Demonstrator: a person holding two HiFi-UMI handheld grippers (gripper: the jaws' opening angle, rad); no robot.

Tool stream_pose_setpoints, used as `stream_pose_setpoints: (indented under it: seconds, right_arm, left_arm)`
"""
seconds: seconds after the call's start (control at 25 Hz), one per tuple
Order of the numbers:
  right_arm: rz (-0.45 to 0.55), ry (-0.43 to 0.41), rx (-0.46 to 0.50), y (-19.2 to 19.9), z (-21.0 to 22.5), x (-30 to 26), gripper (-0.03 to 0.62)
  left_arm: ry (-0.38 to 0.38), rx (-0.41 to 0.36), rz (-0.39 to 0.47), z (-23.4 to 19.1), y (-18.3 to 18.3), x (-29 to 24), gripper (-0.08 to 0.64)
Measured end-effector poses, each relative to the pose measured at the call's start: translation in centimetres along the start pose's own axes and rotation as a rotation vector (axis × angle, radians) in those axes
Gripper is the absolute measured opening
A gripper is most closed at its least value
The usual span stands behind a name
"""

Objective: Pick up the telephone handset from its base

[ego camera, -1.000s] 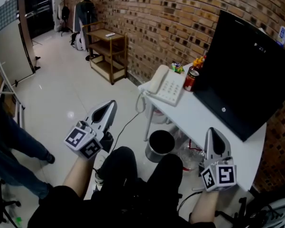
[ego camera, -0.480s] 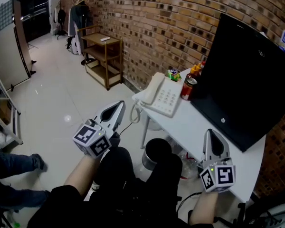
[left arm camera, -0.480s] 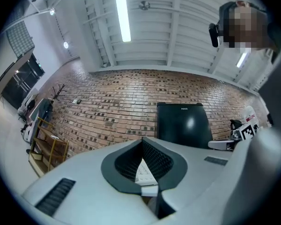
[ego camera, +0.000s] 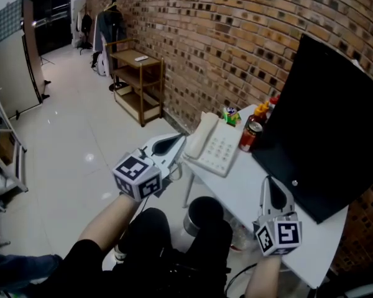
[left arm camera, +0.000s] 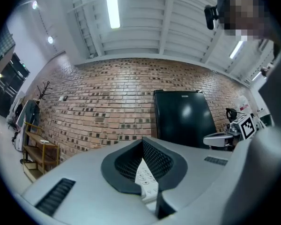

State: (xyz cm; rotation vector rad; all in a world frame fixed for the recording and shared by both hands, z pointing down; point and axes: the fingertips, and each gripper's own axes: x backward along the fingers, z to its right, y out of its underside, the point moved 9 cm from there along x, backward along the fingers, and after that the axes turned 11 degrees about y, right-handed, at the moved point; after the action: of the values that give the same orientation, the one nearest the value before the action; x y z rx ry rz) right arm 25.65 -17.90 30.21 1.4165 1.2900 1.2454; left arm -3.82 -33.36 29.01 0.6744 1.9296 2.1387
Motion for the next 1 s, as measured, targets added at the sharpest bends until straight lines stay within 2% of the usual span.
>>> stream_pose_setpoints:
  seconds: [0.16, 0.28, 0.44, 0.56, 0.8, 1.0]
  right_arm:
    - [0.019, -0.002, -0.006, 0.7, 0.7, -0.6, 0.008]
    - [0.022, 0.005, -0.023, 1.0, 1.0, -0.9, 0.008]
    - [0.020, 0.016, -0.031, 1.3, 1.4, -1.3, 0.008]
    - [0.017, 0.017, -0.039, 1.6, 1.6, -1.5, 0.008]
    - [0.024, 0.016, -0.046, 1.6, 2.3, -1.7, 0.008]
    - [0.013, 0.015, -0.058, 1.8, 2.2, -1.9, 0.008]
  left_arm:
    - [-0.075, 0.031, -0.049, -1.6, 0.2, -2.6, 0.002]
    - [-0.080, 0.108, -0.080, -3.0, 0.9, -4.6, 0.018]
    - [-0.087, 0.233, -0.265, -5.3, 2.1, -8.7, 0.256]
    - [-0.126, 0.248, -0.387, -6.2, 2.9, -11.2, 0.304]
    - [-0.183, 0.245, -0.538, -7.1, 5.9, -13.5, 0.304]
    - [-0.179, 0.237, -0.581, -6.9, 7.5, -14.5, 0.301]
